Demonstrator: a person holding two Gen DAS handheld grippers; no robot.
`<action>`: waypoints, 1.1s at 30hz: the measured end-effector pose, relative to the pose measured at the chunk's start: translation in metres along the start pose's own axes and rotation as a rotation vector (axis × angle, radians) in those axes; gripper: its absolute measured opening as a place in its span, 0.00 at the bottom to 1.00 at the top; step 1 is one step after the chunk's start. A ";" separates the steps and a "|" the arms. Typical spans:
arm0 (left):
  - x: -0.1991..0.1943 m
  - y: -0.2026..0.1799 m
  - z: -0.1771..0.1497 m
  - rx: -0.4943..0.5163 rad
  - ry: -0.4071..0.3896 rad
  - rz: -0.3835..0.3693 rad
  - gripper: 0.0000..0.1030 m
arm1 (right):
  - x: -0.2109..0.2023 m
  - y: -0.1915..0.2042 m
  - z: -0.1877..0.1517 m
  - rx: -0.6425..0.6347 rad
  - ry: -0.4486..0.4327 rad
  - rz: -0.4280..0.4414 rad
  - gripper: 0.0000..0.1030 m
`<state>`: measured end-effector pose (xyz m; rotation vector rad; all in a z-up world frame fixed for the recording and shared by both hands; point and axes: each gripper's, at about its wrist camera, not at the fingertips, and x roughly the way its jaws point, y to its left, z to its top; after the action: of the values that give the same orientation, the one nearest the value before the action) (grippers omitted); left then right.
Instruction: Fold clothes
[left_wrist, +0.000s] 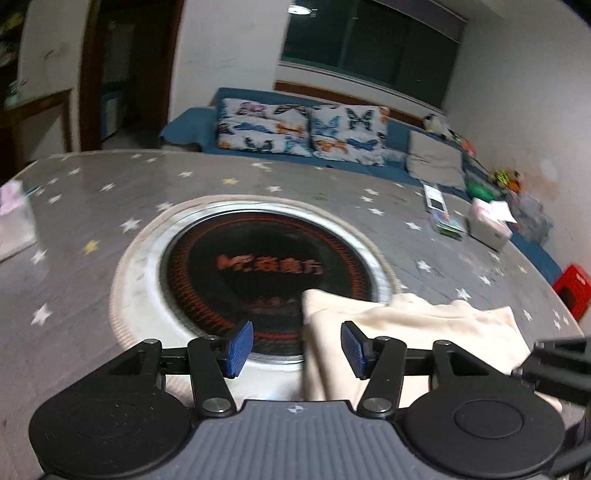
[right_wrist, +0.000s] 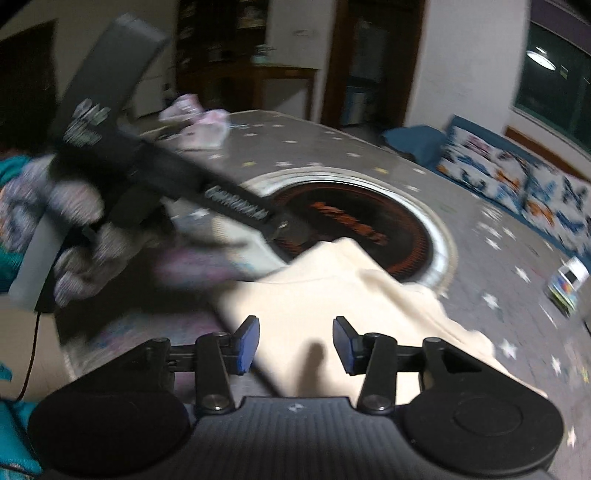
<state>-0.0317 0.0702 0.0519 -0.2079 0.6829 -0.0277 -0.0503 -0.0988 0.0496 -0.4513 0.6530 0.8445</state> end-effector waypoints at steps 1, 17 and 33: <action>-0.002 0.004 -0.001 -0.013 0.002 0.004 0.55 | 0.002 0.007 0.001 -0.024 0.004 0.005 0.43; -0.007 0.037 -0.015 -0.293 0.073 -0.110 0.53 | 0.044 0.045 0.010 -0.173 0.038 -0.055 0.21; 0.020 0.038 -0.022 -0.645 0.137 -0.286 0.63 | 0.004 -0.001 0.015 0.048 -0.074 0.022 0.13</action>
<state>-0.0320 0.1015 0.0153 -0.9297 0.7786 -0.0960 -0.0419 -0.0881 0.0577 -0.3683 0.6091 0.8606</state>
